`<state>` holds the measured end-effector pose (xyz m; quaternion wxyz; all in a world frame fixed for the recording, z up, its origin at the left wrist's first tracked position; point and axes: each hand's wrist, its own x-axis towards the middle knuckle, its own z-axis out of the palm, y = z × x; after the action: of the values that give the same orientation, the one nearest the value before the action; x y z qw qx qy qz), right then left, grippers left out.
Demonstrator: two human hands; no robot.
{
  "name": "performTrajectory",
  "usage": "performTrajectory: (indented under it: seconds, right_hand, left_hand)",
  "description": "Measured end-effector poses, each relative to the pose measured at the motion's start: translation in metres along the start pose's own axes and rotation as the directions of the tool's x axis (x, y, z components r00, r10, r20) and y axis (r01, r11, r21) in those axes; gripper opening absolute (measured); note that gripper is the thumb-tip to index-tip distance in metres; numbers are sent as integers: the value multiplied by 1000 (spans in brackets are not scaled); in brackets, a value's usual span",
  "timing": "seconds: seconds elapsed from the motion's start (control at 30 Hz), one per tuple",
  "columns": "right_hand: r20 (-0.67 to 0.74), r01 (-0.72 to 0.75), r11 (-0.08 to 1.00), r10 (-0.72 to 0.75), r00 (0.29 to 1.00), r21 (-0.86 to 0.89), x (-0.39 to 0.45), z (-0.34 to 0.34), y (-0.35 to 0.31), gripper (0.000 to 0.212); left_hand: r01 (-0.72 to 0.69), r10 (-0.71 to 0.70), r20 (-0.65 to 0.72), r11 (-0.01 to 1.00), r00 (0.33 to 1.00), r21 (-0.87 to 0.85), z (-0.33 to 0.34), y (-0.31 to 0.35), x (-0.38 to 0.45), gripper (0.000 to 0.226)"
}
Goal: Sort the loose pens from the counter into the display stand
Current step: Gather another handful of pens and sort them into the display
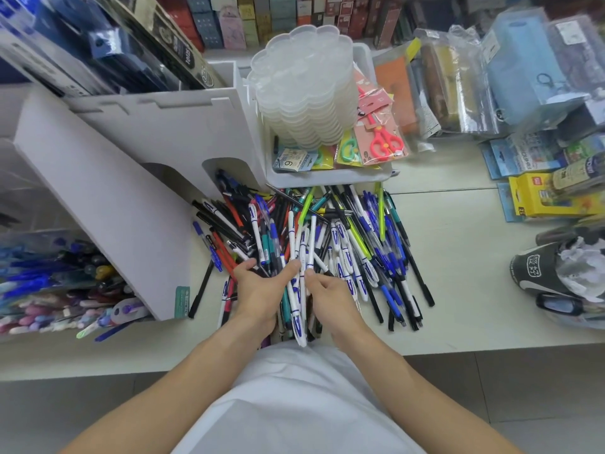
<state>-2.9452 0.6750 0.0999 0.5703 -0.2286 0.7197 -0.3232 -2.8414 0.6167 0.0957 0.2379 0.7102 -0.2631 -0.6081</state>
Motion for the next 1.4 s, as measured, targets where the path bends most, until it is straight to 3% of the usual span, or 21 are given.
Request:
performTrajectory:
  seconds: [0.07,0.13,0.23,0.3,0.37,0.43,0.57,0.63,0.73,0.83,0.9,1.0,1.1,1.17,1.23,1.3,1.4]
  right_hand:
    - [-2,6,999,-6,1000,52,2,1,1,61]
    - [-16,22,996,-21,1000,90,1,1,-1,51]
    - [-6,31,994,-30,1000,104,2,-3,-3,40]
    - [19,67,996,-68,998,61,0,-6,-8,32]
    - [10,126,992,-126,992,-8,-1,-9,-11,11]
    - [9,146,988,-146,989,-57,-2,-13,-14,22]
    - [25,264,930,-267,963,-254,-9,-15,-27,30]
    - [51,330,870,-335,941,-366,-12,-13,-32,50]
    - [115,399,834,-385,916,-381,-18,-12,-37,37]
    - [156,405,865,-374,914,-298,-21,-14,-43,16]
    - [209,339,933,-310,928,-122,-15,-21,-45,7]
    - [245,140,977,-177,953,163,3,-29,-36,36]
    - [285,-39,872,-117,951,489,16,-21,-32,61]
    - [290,10,845,-194,937,534,19,-10,-36,54]
    - [208,85,858,-217,954,506,23,3,-38,46]
    - [103,99,881,-165,981,463,26,11,-35,44]
    - [65,79,893,-120,991,444,25,12,-32,39]
  left_hand:
    - [-31,29,40,997,999,65,-2,3,-2,113]
    - [-61,43,122,987,992,151,-6,5,-3,110]
    - [-70,7,244,966,970,251,-9,8,-8,122]
    - [-43,-23,250,966,968,257,-14,0,2,119]
    - [-1,-49,241,979,969,202,-18,0,5,111]
    - [14,-49,258,990,965,137,-21,12,-5,98]
    - [55,-69,310,997,948,53,-26,20,-11,51]
    - [69,-71,324,997,943,20,-27,25,-12,46]
    - [40,-40,324,999,945,6,-32,30,-11,44]
    - [-29,8,326,998,945,60,-38,32,-12,49]
    - [-70,52,330,997,943,44,-42,32,-14,47]
    - [-71,60,375,997,925,14,-46,33,-19,48]
    - [-8,-20,491,998,871,56,-46,38,-27,47]
    - [43,-93,569,994,817,99,-42,40,-31,29]
    - [85,-140,565,989,813,123,-37,41,-35,16]
    - [141,-169,553,986,816,93,-36,38,-36,29]
    - [182,-181,552,982,814,54,-36,33,-37,38]
